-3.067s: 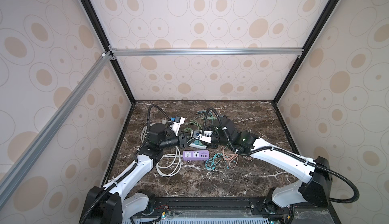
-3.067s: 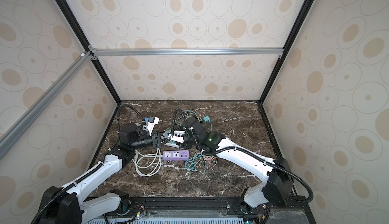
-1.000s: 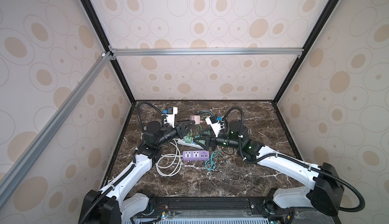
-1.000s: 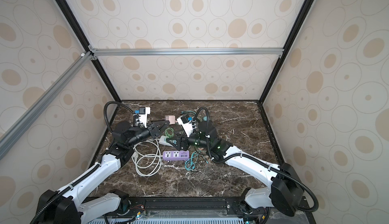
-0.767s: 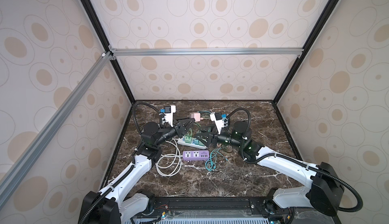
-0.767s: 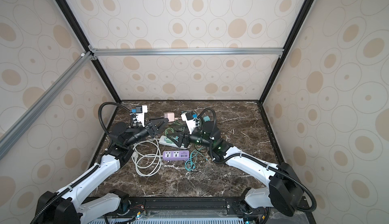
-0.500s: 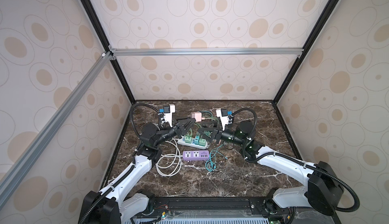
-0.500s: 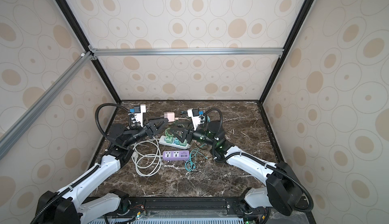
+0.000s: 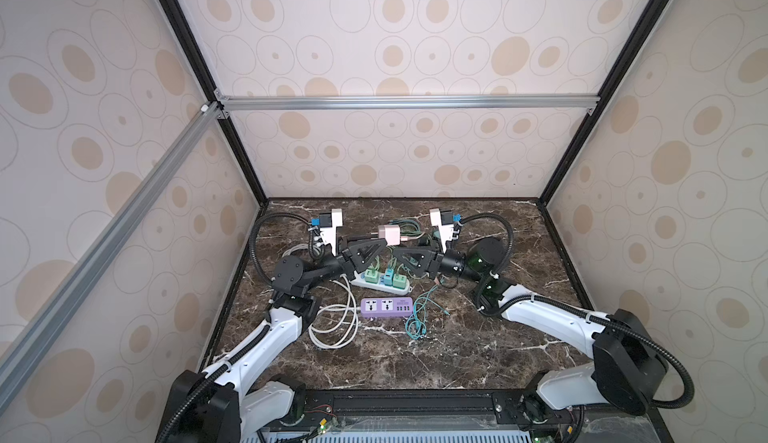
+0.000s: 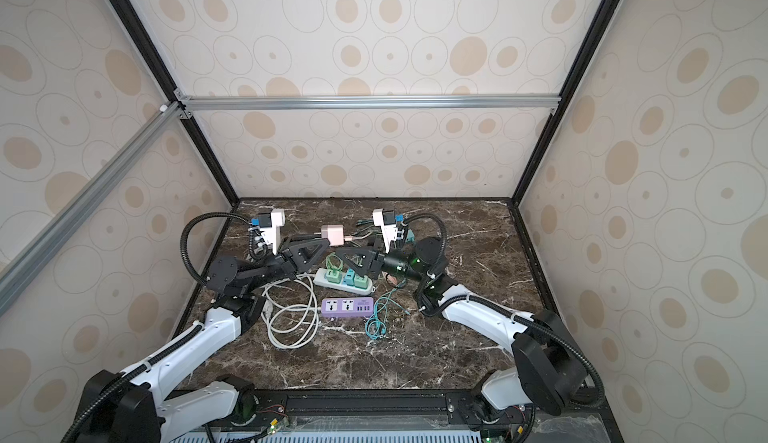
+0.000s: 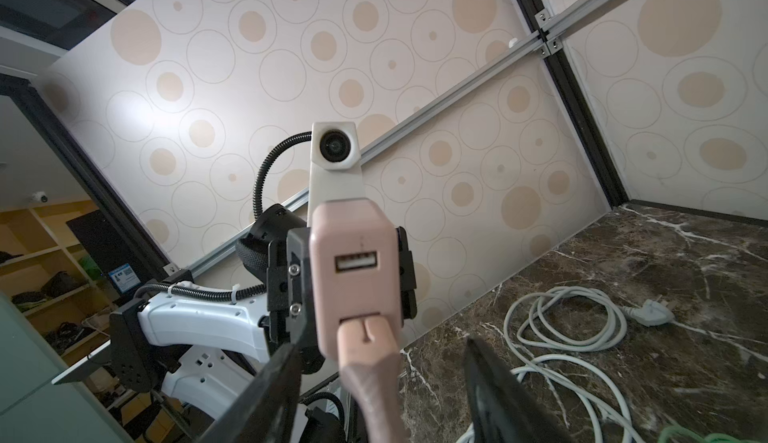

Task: Insert the plug
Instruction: 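Raise and rotate the pink charger prongs-down between both grippers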

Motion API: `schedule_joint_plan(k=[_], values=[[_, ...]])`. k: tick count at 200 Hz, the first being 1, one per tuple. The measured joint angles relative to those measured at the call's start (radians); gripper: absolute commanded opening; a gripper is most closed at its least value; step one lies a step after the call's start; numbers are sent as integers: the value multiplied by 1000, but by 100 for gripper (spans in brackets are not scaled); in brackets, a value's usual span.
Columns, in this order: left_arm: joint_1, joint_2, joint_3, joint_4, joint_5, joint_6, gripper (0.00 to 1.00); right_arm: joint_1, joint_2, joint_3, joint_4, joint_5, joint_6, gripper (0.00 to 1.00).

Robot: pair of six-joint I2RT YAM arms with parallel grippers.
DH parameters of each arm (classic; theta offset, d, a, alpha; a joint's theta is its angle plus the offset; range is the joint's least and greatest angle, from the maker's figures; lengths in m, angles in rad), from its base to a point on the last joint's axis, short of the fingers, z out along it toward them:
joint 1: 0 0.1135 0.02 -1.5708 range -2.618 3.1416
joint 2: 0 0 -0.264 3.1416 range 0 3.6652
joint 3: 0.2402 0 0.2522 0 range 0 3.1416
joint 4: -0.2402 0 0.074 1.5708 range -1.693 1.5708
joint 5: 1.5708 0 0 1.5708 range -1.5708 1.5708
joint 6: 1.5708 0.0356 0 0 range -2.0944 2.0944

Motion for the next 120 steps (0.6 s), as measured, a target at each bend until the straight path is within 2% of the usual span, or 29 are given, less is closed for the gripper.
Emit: schedule_joint_plan(k=[120], values=[[-8, 14, -28, 109, -9, -34, 0, -1, 0, 55, 10, 0, -10, 47]])
